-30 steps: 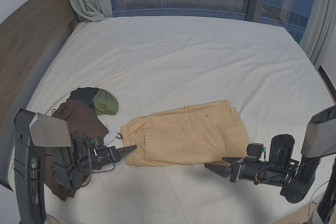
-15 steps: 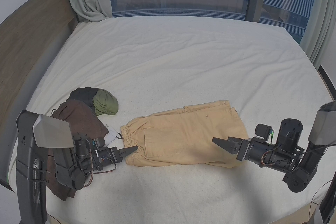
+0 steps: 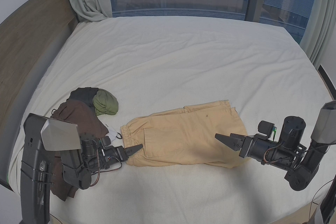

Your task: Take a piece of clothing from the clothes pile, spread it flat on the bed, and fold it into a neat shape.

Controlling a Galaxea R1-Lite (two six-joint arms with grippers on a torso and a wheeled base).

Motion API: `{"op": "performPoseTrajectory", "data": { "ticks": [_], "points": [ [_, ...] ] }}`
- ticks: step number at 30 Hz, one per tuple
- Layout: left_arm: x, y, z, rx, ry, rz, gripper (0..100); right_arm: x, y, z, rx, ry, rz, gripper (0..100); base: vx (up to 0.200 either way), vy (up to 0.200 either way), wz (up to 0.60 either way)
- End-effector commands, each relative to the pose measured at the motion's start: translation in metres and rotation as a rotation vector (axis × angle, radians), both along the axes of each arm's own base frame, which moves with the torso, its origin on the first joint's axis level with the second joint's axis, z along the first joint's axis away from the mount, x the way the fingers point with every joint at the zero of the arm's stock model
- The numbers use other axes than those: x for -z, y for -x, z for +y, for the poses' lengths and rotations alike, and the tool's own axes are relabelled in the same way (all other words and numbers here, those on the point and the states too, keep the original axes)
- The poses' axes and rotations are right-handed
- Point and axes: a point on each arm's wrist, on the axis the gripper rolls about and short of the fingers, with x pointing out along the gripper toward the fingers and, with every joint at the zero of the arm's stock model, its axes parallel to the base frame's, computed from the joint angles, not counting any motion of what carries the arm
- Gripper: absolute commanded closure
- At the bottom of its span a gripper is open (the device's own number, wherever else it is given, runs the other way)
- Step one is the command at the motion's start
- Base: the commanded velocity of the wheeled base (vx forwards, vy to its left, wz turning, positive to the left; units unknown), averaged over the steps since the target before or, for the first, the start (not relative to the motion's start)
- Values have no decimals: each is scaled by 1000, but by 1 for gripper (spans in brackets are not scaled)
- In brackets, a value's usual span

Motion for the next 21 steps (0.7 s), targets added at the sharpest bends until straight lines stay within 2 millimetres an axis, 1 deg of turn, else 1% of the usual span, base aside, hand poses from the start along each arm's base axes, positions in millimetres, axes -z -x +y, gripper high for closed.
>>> {"op": "performPoseTrajectory", "data": {
  "ticks": [1, 8, 11, 17, 18, 21],
  "points": [
    [10, -6, -8, -10, -9, -7, 0, 0, 0, 0, -2, -1, -1, 0, 0, 0, 0],
    [12, -13, -17, -6, -7, -34, 0, 0, 0, 1, -3, -2, 0, 0, 0, 0, 0],
    [10, -16, -19, -4, -3, -47, 0, 1, 0, 1, -4, 0, 0, 0, 0, 0, 0],
    [14, -16, -19, -15, -3, -38, 0, 0, 0, 1, -4, -2, -4, 0, 0, 0, 0],
    [14, -16, -19, -22, -4, -37, 100, 0, 0, 1, -3, -3, -3, 0, 0, 0, 0],
    [14, -16, -19, -28, 2, -31, 100, -1, 0, 1, -3, -4, -4, 0, 0, 0, 0]
  ]
}}
